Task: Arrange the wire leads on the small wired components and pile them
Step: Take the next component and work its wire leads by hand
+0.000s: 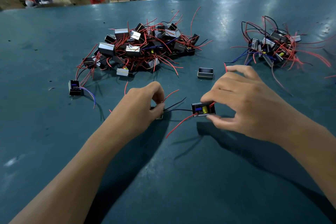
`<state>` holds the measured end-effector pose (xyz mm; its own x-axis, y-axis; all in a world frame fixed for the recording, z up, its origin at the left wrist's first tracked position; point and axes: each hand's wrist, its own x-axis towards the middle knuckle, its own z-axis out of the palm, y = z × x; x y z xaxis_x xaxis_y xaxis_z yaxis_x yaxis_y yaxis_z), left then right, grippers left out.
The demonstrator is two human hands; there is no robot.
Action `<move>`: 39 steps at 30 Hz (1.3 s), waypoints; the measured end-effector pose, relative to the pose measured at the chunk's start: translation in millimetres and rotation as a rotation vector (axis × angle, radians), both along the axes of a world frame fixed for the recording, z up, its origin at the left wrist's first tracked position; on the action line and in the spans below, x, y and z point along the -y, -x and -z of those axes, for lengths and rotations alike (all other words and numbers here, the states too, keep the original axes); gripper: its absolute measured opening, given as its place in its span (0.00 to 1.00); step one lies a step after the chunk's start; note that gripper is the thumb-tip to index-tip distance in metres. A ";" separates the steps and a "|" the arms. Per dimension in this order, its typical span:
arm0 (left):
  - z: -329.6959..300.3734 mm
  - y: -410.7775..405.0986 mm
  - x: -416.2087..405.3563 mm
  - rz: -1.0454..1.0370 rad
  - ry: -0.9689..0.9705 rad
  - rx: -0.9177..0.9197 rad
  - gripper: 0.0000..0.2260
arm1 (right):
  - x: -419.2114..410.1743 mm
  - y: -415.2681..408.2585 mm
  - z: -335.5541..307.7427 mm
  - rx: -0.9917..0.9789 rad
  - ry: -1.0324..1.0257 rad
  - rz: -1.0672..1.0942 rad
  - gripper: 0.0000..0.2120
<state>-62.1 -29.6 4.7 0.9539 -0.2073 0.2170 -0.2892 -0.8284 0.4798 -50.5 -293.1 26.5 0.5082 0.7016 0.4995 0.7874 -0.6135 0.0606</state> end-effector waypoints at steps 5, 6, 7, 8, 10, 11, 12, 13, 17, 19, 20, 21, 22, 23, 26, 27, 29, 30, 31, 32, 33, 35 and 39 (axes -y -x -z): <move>-7.0 3.9 3.3 -0.006 0.012 0.091 0.07 | 0.2 0.1 0.6 0.003 0.013 0.001 0.09; -9.4 5.3 4.6 -0.005 0.036 0.136 0.07 | 0.4 0.1 0.4 -0.001 0.018 0.006 0.10; -12.2 7.4 6.0 0.000 0.090 0.161 0.06 | 0.7 -0.1 0.0 -0.006 0.024 0.012 0.10; -15.3 10.1 7.5 0.019 0.167 0.157 0.05 | 1.0 -0.2 -0.2 -0.009 0.029 0.019 0.10; -20.9 16.1 10.6 0.087 0.249 0.114 0.03 | 1.6 -0.6 -0.2 -0.012 0.033 0.033 0.11; -22.7 18.8 12.1 0.133 0.225 0.109 0.05 | 1.6 -0.4 -0.1 -0.015 0.032 0.041 0.11; -23.3 20.5 13.5 0.176 0.180 0.109 0.06 | 1.5 -0.3 0.0 -0.018 0.028 0.050 0.11; -23.1 21.1 14.5 0.205 0.138 0.107 0.06 | 1.3 0.0 0.2 -0.022 0.026 0.057 0.11; -20.5 22.1 19.5 0.239 0.106 0.137 0.04 | 0.3 0.6 1.7 -0.029 0.030 0.076 0.11; -20.6 23.7 22.2 0.267 0.161 0.137 0.03 | -0.2 0.7 2.2 -0.037 0.034 0.081 0.11; -20.7 24.4 23.0 0.294 0.196 0.119 0.02 | -0.4 0.9 2.4 -0.041 0.033 0.083 0.11; -20.7 24.7 23.6 0.318 0.212 0.101 0.03 | -0.6 0.9 2.7 -0.044 0.031 0.084 0.11; -20.1 24.6 24.1 0.335 0.205 0.091 0.04 | -0.8 0.9 2.8 -0.047 0.029 0.085 0.12; -18.8 24.0 23.9 0.345 0.186 0.088 0.06 | -0.8 0.8 2.8 -0.051 0.027 0.085 0.12; -15.8 21.2 22.3 0.347 0.151 0.099 0.11 | -0.5 0.1 3.1 -0.062 0.011 0.078 0.12; -15.6 20.4 21.8 0.352 0.145 0.108 0.11 | -0.4 -0.1 3.0 -0.065 0.006 0.074 0.12; -14.6 18.9 21.0 0.360 0.149 0.131 0.09 | 0.0 -0.6 2.8 -0.077 0.003 0.060 0.11; -14.1 18.0 20.4 0.353 0.164 0.137 0.07 | 0.0 -0.7 2.7 -0.085 0.005 0.047 0.11; -13.7 17.2 19.5 0.337 0.182 0.138 0.06 | 0.0 -0.8 2.9 -0.090 0.012 0.031 0.11; -13.4 16.3 18.5 0.320 0.194 0.136 0.05 | 0.2 -1.3 3.6 -0.092 0.021 0.017 0.10; -13.1 15.3 17.4 0.306 0.193 0.136 0.05 | 0.4 -1.7 4.6 -0.092 0.031 0.007 0.10; -12.4 13.7 15.0 0.288 0.176 0.135 0.05 | 0.3 -2.4 6.4 -0.098 0.044 -0.008 0.11; -12.1 10.3 11.0 0.223 0.208 0.133 0.04 | -0.4 -2.5 7.7 -0.132 0.061 -0.030 0.12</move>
